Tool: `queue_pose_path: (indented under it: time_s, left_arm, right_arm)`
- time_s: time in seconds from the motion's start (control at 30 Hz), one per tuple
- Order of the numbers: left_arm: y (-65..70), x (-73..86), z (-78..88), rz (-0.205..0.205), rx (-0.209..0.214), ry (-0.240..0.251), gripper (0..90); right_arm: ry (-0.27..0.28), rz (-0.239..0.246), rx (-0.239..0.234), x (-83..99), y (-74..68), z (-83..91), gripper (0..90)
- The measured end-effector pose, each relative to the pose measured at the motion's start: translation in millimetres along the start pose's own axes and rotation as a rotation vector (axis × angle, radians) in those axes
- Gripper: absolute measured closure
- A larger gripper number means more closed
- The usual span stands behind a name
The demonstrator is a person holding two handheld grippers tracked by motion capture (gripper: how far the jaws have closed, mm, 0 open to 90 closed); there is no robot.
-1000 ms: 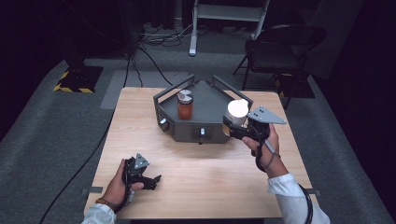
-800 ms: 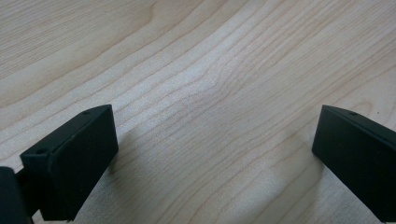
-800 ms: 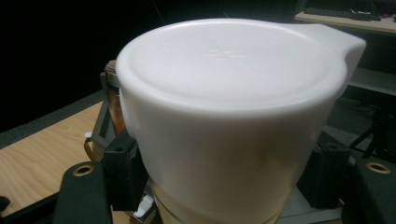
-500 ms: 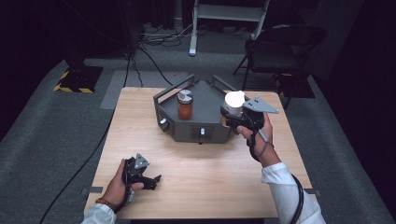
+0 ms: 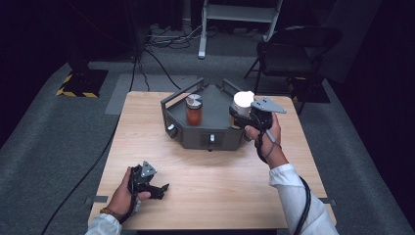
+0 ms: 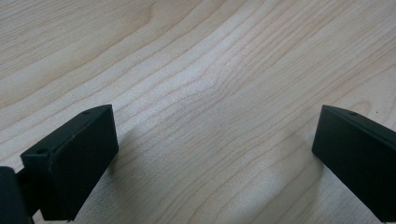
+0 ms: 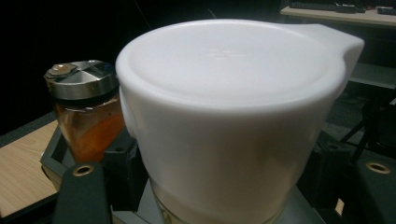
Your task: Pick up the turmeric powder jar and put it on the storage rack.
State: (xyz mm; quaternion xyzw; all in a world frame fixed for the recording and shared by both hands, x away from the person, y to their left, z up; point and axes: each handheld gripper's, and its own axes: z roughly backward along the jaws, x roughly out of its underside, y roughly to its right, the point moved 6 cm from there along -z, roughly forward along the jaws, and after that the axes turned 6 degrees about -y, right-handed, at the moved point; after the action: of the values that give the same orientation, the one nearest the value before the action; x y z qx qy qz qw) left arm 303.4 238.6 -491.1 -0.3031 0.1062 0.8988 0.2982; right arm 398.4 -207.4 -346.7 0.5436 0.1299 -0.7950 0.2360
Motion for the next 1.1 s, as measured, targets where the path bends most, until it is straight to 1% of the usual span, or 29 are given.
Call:
queue_pose_path:
  time_s: [0.07,0.17,0.47,0.8,1.03,1.1]
  left_arm:
    - [0.0,0.0,0.0,0.000,0.000,0.000,0.2]
    - [-0.1,0.0,0.0,0.000,0.000,0.000,0.2]
    - [-0.2,0.0,-0.1,-0.002,0.001,0.001,0.1]
    - [0.1,0.0,-0.1,-0.003,0.000,0.001,0.3]
    - [-0.3,0.0,-0.1,-0.007,0.003,0.000,0.2]
    - [-0.2,0.0,-0.1,-0.007,0.003,0.000,0.2]
  right_arm:
    - [-0.006,0.003,0.006,0.3,0.4,-3.8,30.1]
    - [-0.019,-0.005,0.010,0.5,1.9,-9.1,30.1]
    - [-0.026,-0.011,0.025,-1.3,4.8,-20.7,30.1]
    - [-0.043,-0.013,0.025,-0.1,-0.8,-35.5,30.1]
    - [-0.054,-0.013,0.027,2.5,-2.6,-40.7,30.0]
    - [-0.048,-0.013,0.026,4.1,-3.0,-41.4,30.0]
